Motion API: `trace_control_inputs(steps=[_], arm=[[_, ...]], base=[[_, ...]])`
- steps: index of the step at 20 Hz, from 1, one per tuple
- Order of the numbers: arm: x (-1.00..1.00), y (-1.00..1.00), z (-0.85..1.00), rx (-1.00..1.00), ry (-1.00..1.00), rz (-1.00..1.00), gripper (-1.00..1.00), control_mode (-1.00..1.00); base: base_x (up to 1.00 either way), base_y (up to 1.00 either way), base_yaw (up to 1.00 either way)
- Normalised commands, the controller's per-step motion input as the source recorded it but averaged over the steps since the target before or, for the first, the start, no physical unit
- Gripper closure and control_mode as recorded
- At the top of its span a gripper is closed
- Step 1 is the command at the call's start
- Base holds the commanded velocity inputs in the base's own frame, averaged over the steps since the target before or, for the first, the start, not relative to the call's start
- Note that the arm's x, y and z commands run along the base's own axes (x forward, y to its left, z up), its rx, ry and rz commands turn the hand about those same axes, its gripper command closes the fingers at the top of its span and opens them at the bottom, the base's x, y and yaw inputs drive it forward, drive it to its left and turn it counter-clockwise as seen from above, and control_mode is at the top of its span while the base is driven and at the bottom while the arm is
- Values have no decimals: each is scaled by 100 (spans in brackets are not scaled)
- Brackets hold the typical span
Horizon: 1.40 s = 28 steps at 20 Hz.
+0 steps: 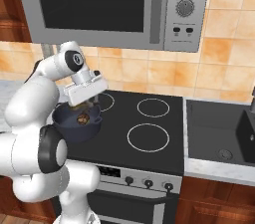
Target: Put the potato and lemon wedge in the pot. Retrieve the spatula and lightly stir the vegetables in the pot.
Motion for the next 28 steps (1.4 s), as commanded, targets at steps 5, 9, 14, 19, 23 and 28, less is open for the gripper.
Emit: trace_control_inputs(steps=[5,9,14,19,23,28], arm=[[1,-1,-21,-4,5,1,100,-100],[6,-4,-33,-3,7,1,100,-100],[12,-3,-31,-4,11,0,100,-100],[12,-17,-11,-4,11,0,100,-100],[3,-32,0,-2,3,1,100,-100],[11,-13,6,-2,0,0,100,-100]], base=[[0,0,0],[0,0,0],[0,0,0],[0,0,0],[0,0,0],[0,0,0]])
